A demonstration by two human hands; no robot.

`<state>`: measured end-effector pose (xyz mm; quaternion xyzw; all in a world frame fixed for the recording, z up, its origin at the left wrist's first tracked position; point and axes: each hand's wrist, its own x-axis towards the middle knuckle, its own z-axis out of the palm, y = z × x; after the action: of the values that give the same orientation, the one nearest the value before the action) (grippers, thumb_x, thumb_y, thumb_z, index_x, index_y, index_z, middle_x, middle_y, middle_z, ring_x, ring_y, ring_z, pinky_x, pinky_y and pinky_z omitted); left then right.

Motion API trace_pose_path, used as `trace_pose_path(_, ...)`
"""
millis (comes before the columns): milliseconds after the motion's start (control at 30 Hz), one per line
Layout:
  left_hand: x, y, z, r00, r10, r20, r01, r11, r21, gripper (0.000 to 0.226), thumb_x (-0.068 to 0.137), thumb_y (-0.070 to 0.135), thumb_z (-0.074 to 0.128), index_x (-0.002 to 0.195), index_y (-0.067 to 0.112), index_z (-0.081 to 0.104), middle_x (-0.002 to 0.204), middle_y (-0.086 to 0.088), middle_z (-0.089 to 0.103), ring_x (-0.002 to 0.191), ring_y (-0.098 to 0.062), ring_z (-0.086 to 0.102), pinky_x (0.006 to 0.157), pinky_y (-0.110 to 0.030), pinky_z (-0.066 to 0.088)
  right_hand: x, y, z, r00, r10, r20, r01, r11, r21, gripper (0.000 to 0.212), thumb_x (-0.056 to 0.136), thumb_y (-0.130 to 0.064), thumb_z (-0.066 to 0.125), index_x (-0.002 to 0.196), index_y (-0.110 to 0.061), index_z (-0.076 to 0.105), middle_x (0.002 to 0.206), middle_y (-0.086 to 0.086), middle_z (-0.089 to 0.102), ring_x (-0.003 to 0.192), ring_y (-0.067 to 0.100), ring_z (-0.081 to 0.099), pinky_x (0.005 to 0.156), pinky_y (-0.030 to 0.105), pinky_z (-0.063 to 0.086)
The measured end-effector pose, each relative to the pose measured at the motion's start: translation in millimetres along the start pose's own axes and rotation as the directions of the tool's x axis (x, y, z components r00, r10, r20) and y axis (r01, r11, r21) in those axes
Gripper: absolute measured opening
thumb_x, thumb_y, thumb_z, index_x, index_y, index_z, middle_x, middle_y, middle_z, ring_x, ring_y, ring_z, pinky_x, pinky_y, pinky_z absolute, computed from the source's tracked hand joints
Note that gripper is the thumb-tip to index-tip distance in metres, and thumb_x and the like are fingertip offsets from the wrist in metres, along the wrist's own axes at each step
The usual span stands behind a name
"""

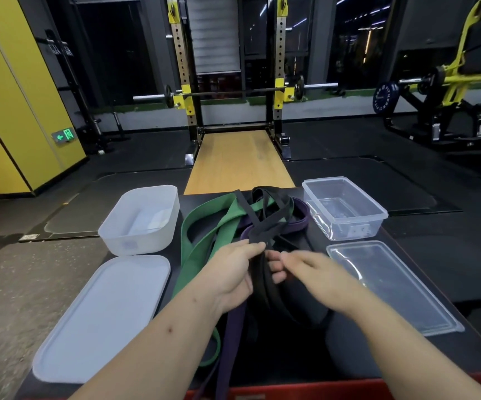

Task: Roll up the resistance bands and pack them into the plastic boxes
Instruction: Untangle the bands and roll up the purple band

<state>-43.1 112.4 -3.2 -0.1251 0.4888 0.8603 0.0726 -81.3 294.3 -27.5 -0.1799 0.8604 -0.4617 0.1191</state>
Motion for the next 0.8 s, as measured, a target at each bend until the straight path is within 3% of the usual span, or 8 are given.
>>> trace_pose_path(67,3.9,0.7,2.3,0.999,0.042,-0.009,-0.042,0.995,-0.086,0.058,0.099,-0.004,0.051,0.151,-0.008,0.023,0.092,-0.026,0.067,0.078,-0.034,0.071,0.068,-0.043,0.062,-18.0,2.5,7.3,0.969,-0.044,0.244,0.025,0.996,0.082,0.056,0.089,-0.079,0.051,0.105,-0.03,0.072,0.113,-0.021,0.073,0.11,-0.002,0.064,0.107,0.032,0.046)
trace_pose_path(133,6.7,2.8,4.7,0.997,0.079,-0.008,-0.079,0.987,-0.142,0.06,0.098,-0.008,0.049,0.151,-0.008,0.021,0.099,-0.029,0.068,0.089,-0.038,0.072,0.075,-0.044,0.062,-23.5,9.3,16.8,0.94,-0.095,0.328,0.064,0.992,0.105,0.051,0.09,-0.069,0.061,0.11,-0.023,0.073,0.114,-0.008,0.076,0.114,0.01,0.068,0.108,0.038,0.048)
trace_pose_path(233,7.6,6.5,7.6,0.994,0.102,0.026,-0.1,0.993,-0.057,0.048,0.1,-0.001,0.052,0.145,-0.003,0.033,0.107,-0.028,0.067,0.098,-0.037,0.071,0.089,-0.044,0.06,-26.5,10.5,21.3,0.967,-0.154,0.203,0.107,0.969,0.223,0.014,0.1,-0.026,0.066,0.105,-0.014,0.07,0.09,0.006,0.078,0.096,0.02,0.074,0.101,0.041,0.051)
trace_pose_path(300,1.6,6.5,8.9,0.996,0.074,0.055,-0.08,0.99,0.115,0.032,0.104,0.017,0.055,0.127,-0.005,0.052,0.113,-0.023,0.068,0.105,-0.035,0.069,0.099,-0.042,0.054,-30.6,6.0,17.4,0.978,-0.182,0.097,0.128,0.906,0.404,0.017,0.096,-0.023,0.065,0.098,-0.007,0.066,0.076,0.013,0.073,0.082,0.029,0.072,0.096,0.049,0.05)
trace_pose_path(367,-2.8,1.2,6.2,0.999,0.029,0.038,-0.036,0.98,0.196,0.039,0.105,0.031,0.054,0.125,-0.002,0.058,0.119,-0.022,0.071,0.112,-0.035,0.069,0.106,-0.046,0.051,-34.5,-2.5,5.4,0.988,-0.155,0.003,0.125,0.81,0.573,0.022,0.092,-0.025,0.067,0.096,-0.003,0.063,0.071,0.018,0.067,0.072,0.032,0.066,0.095,0.057,0.048)
trace_pose_path(500,-9.6,-14.5,4.0,0.991,0.065,0.114,-0.1,0.936,0.336,0.027,0.106,0.02,0.051,0.127,0.006,0.061,0.119,-0.019,0.072,0.11,-0.026,0.072,0.102,-0.04,0.054,-34.4,-17.7,-26.3,0.992,-0.066,-0.105,0.122,0.665,0.737,0.021,0.092,-0.022,0.063,0.099,-0.003,0.062,0.072,0.017,0.061,0.066,0.033,0.06,0.086,0.058,0.045)
trace_pose_path(633,-11.2,-21.8,6.8,0.951,0.235,0.201,-0.308,0.659,0.686,0.031,0.099,0.001,0.053,0.12,0.017,0.07,0.116,0.003,0.075,0.109,-0.009,0.069,0.102,-0.027,0.051,-34.8,-29.5,-51.8,0.99,-0.031,-0.141,0.129,0.626,0.769,0.023,0.104,-0.018,0.051,0.109,0.001,0.063,0.083,0.02,0.066,0.081,0.038,0.069,0.081,0.049,0.059)
trace_pose_path(800,-9.0,-31.4,8.4,0.914,0.327,0.241,-0.337,0.277,0.9,0.036,0.09,0.02,0.067,0.123,0.033,0.068,0.129,0.017,0.056,0.116,0.0,0.056,0.106,-0.021,0.043,-33.2,-21.5,-71.1,0.994,0.027,-0.109,0.061,0.687,0.724,0.044,0.094,-0.03,0.06,0.115,0.009,0.064,0.108,0.025,0.072,0.111,0.041,0.071,0.099,0.056,0.055)
